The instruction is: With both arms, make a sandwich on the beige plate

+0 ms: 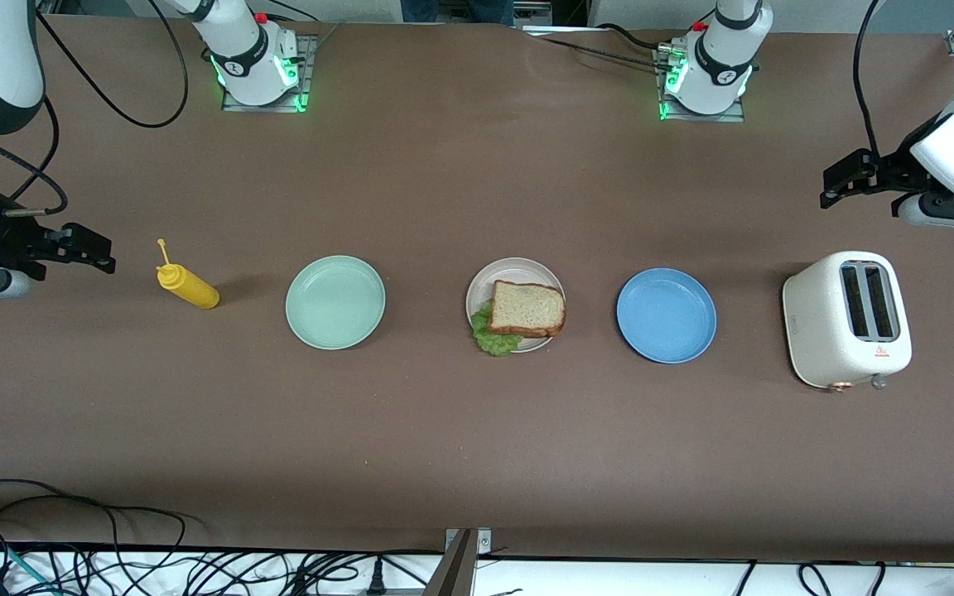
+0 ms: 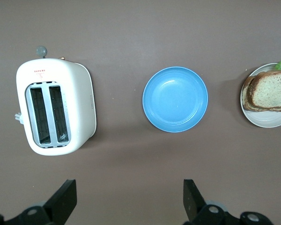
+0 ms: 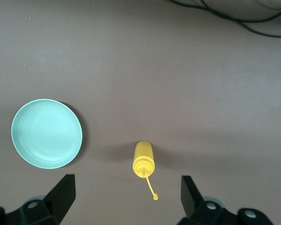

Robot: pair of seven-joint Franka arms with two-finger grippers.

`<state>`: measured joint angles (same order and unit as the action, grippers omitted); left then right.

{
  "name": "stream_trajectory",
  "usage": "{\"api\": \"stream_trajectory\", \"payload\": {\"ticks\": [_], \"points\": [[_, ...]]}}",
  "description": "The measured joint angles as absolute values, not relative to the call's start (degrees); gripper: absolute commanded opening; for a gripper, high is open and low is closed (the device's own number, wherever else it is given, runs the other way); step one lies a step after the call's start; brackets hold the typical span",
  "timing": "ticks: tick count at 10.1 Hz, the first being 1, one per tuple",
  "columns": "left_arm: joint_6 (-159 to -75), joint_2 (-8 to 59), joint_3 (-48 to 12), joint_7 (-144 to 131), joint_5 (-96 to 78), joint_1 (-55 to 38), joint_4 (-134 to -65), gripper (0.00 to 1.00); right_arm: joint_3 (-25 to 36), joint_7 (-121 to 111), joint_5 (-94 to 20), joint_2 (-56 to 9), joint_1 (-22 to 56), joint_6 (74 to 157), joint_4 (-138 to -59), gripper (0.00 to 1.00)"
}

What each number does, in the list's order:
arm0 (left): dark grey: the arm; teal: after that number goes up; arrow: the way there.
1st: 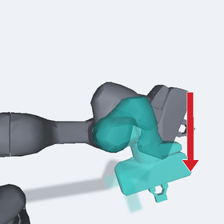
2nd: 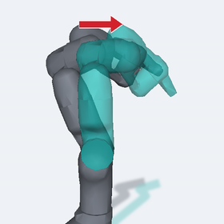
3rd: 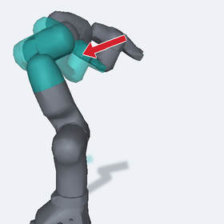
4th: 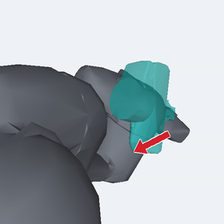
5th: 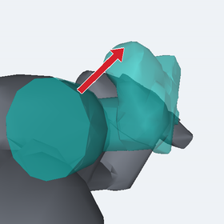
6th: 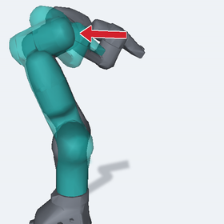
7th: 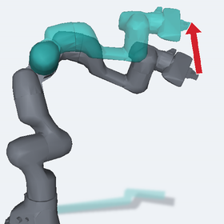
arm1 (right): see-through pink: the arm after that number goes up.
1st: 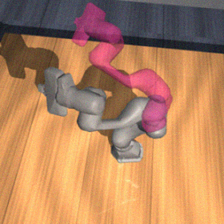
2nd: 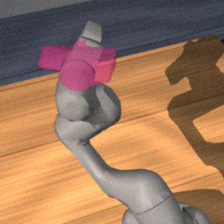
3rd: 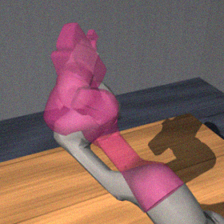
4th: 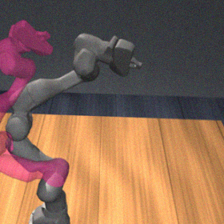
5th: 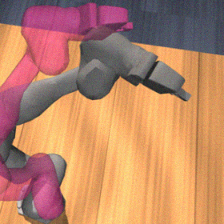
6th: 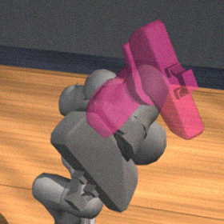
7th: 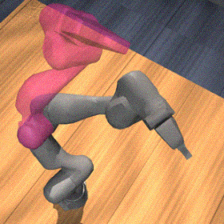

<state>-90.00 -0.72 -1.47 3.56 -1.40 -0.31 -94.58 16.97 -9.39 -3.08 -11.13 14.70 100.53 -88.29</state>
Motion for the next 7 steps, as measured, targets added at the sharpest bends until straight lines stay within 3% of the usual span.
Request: {"api": "stream_trajectory", "payload": {"ticks": [7], "points": [[-90.0, -0.7, -1.5, 3.5, -1.4, -0.3, -94.6, 1.00, 18.9, -9.4, -3.1, -8.2, 14.3, 96.0, -84.6, 1.00]]}}
